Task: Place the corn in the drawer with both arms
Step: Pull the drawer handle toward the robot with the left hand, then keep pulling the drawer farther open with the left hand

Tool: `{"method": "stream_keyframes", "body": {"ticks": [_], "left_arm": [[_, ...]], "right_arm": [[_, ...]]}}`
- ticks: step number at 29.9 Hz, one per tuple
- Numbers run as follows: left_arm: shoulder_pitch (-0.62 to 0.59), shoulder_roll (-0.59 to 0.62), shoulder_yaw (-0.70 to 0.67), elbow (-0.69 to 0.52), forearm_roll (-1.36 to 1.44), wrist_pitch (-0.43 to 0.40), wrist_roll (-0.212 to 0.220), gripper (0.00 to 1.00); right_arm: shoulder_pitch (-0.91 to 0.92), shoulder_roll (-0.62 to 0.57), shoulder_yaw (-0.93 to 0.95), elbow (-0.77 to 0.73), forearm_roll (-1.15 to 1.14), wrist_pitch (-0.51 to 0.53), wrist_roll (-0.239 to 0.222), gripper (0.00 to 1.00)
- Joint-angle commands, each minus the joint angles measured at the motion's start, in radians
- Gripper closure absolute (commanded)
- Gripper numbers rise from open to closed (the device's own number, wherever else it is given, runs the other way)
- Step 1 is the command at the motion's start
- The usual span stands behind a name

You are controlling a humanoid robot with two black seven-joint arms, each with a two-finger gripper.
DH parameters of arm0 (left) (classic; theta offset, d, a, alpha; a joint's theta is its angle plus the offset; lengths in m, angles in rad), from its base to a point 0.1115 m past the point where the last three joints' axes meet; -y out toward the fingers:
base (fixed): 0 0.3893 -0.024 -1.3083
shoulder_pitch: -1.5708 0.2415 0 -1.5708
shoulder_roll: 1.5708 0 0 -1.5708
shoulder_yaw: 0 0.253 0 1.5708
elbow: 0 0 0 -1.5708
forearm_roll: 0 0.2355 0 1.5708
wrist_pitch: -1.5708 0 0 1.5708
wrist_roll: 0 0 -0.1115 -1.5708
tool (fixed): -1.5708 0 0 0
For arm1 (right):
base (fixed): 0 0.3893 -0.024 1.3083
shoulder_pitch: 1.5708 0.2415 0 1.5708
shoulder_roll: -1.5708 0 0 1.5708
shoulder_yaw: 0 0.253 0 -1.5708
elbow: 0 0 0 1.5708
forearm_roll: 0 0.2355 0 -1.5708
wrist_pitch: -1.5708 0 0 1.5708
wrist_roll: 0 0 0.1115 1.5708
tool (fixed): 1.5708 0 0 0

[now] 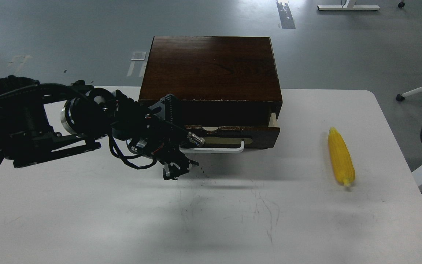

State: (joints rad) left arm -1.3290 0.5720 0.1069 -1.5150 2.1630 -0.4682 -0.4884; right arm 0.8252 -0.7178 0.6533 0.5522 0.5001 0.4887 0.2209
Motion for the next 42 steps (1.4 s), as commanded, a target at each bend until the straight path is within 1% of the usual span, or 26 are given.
{"method": "stream_keyframes", "body": {"ticks": [1, 4, 8, 11, 21, 22, 23, 26, 28, 29, 30, 33, 35, 37, 42], "left_arm": [[-0.002, -0.001, -0.001, 0.001, -0.002, -0.012, 0.0, 0.3], [-0.004, 0.003, -0.003, -0.001, -0.005, -0.018, 0.0, 0.28], [-0.002, 0.019, -0.01, -0.001, -0.031, -0.018, 0.0, 0.2], [-0.002, 0.025, -0.01, -0.002, -0.063, -0.018, 0.0, 0.19], [0.002, 0.019, -0.01, -0.005, -0.068, -0.017, 0.0, 0.2], [0.002, 0.016, -0.01, -0.005, -0.068, -0.017, 0.0, 0.24], [0.002, 0.015, -0.01, -0.005, -0.068, -0.017, 0.0, 0.25], [0.002, 0.015, -0.01, -0.005, -0.068, -0.017, 0.0, 0.27], [0.002, 0.014, -0.004, -0.005, -0.068, -0.017, 0.0, 0.35], [0.002, 0.014, -0.003, -0.005, -0.068, -0.017, 0.0, 0.36], [0.004, 0.012, -0.003, -0.005, -0.066, -0.017, 0.0, 0.43], [0.002, 0.006, -0.001, -0.005, -0.066, -0.017, 0.0, 0.51], [-0.001, 0.003, -0.001, -0.005, -0.065, -0.017, 0.0, 0.55], [-0.004, 0.002, -0.001, -0.005, -0.065, -0.017, 0.0, 0.55], [-0.012, 0.002, -0.001, -0.005, -0.06, -0.018, 0.0, 0.61]], "right_arm": [[-0.001, 0.0, -0.001, 0.0, 0.0, 0.0, 0.0, 0.0], [0.0, 0.0, 0.0, 0.002, 0.0, 0.0, 0.0, 0.0], [-0.001, -0.002, -0.001, 0.002, 0.0, 0.0, 0.0, 0.0], [-0.005, -0.002, -0.001, 0.002, 0.0, 0.0, -0.001, 0.0], [-0.005, -0.003, -0.003, 0.002, 0.0, 0.0, -0.001, 0.0], [-0.006, -0.003, -0.003, 0.002, 0.0, 0.0, -0.001, 0.0], [-0.006, -0.003, -0.003, 0.0, 0.0, 0.0, 0.0, 0.0], [-0.009, -0.005, -0.003, 0.0, 0.0, 0.0, -0.001, 0.0], [-0.009, -0.006, -0.004, 0.0, 0.0, 0.0, -0.001, 0.0], [-0.011, -0.006, -0.004, 0.0, 0.0, 0.0, -0.001, 0.0], [-0.011, -0.008, -0.004, 0.0, 0.0, 0.0, -0.001, 0.0], [-0.009, -0.008, -0.004, 0.002, 0.0, 0.0, -0.005, 0.0], [-0.009, -0.008, -0.004, 0.002, 0.0, 0.0, -0.005, 0.0], [-0.009, -0.008, -0.004, 0.002, 0.0, 0.0, -0.003, 0.0], [-0.011, -0.006, -0.004, 0.0, 0.0, 0.0, -0.003, 0.0]]}}
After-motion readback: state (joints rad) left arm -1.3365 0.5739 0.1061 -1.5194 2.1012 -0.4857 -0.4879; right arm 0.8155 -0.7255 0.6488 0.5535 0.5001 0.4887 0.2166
